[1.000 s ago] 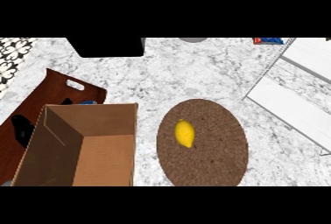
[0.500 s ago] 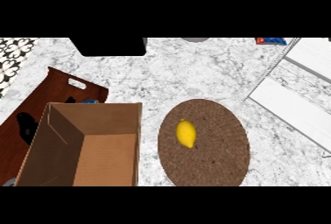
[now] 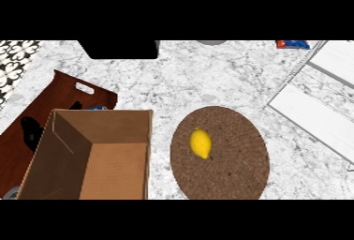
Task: Pick the cupcake from the placemat and place it in the tiered shelf
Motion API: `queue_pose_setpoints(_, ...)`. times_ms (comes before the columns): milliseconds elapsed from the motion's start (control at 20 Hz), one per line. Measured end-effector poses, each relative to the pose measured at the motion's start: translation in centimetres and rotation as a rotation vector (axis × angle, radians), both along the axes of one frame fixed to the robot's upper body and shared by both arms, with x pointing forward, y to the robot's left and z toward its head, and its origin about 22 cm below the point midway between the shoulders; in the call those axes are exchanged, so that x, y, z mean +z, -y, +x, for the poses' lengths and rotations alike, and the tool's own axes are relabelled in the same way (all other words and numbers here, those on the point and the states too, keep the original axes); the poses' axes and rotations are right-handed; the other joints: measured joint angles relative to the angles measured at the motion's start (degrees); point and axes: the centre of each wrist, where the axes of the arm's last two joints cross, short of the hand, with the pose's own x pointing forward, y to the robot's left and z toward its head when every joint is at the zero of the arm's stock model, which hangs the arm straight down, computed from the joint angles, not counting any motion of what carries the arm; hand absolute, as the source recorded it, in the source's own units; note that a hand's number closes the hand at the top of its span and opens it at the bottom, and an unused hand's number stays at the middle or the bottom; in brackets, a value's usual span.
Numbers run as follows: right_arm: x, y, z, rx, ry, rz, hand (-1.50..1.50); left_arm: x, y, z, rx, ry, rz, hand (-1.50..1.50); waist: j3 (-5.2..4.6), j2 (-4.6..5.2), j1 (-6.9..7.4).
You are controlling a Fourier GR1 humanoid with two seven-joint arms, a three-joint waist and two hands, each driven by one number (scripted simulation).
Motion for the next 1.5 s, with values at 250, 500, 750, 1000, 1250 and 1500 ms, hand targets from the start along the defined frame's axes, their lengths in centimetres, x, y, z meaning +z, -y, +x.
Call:
queue_pose_setpoints(250,-0.8,1.2,0.2,0.010,0.022,-0.008,1.50,-0.2,0.2,-0.1,0.003,0.003,0.000,0.00,0.03,-0.05,-0.09)
queue_pose_setpoints(500,-1.3,2.1,0.8,0.035,0.024,-0.015,1.50,-0.2,0.5,-0.2,0.008,-0.003,0.002,0.00,0.00,-0.04,0.03)
queue_pose_setpoints(750,-1.7,3.0,0.9,0.042,-0.014,-0.035,1.50,-0.2,0.4,-0.3,0.006,-0.004,-0.001,0.00,-0.03,-0.08,-0.10)
queue_pose_setpoints(1000,-1.7,3.6,0.4,0.002,0.089,0.048,-1.50,-0.1,0.2,0.1,0.014,-0.007,0.004,0.00,0.00,-0.10,-0.29)
queue_pose_setpoints(1250,-1.1,3.7,0.2,-0.028,0.238,0.157,-1.50,0.0,0.3,0.2,0.009,-0.005,0.000,0.00,-0.02,-0.07,-0.08)
queue_pose_setpoints(1500,-0.1,4.0,-0.4,-0.009,0.396,0.281,-1.50,-0.2,0.1,0.1,0.007,0.001,-0.004,0.00,-0.03,-0.12,-0.11)
